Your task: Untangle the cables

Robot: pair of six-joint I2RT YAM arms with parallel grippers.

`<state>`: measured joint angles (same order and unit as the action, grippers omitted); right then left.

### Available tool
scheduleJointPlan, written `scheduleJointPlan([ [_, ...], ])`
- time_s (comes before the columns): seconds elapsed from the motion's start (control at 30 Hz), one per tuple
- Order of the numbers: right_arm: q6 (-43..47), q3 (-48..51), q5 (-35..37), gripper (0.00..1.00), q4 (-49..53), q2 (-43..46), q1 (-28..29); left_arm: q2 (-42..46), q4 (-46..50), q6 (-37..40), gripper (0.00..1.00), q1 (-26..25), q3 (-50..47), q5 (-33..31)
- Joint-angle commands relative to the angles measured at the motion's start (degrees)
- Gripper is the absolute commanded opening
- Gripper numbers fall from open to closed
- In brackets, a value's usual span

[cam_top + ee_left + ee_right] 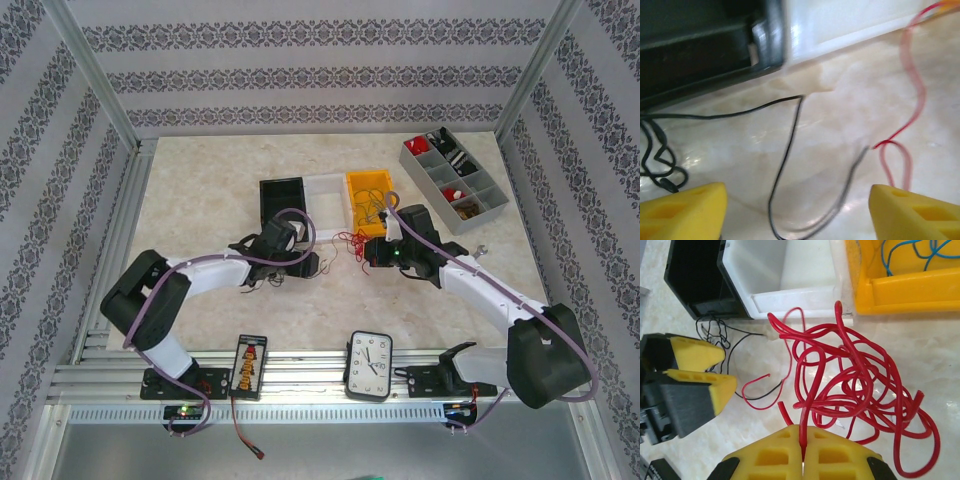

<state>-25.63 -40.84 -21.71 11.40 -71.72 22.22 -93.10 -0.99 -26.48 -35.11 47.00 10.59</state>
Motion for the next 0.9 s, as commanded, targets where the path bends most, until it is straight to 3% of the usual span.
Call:
scheduleJointPlan([
  [0.0, -0.5, 0.3, -3.9, 0.0, -2.5, 0.3, -0.6, 3.7, -5.2, 3.0, 0.79, 0.7, -0.7, 4.8],
  [0.17, -0.1, 0.6, -9.1, 0.0, -3.9, -0.6, -1.1, 3.5, -6.2, 4.8, 0.81, 0.7, 1.5, 10.6],
  [0.37, 0.9, 1.2, -16.9, 0.0, -4.0, -1.1, -1.3, -0.8, -9.0, 4.6, 0.78, 0.7, 5.3, 12.5],
  [0.87, 0.6, 1.6, -23.2, 0.0, -3.7, -1.7, -2.0, -6.1, -7.4, 7.3, 0.54, 0.7, 10.0, 20.4],
])
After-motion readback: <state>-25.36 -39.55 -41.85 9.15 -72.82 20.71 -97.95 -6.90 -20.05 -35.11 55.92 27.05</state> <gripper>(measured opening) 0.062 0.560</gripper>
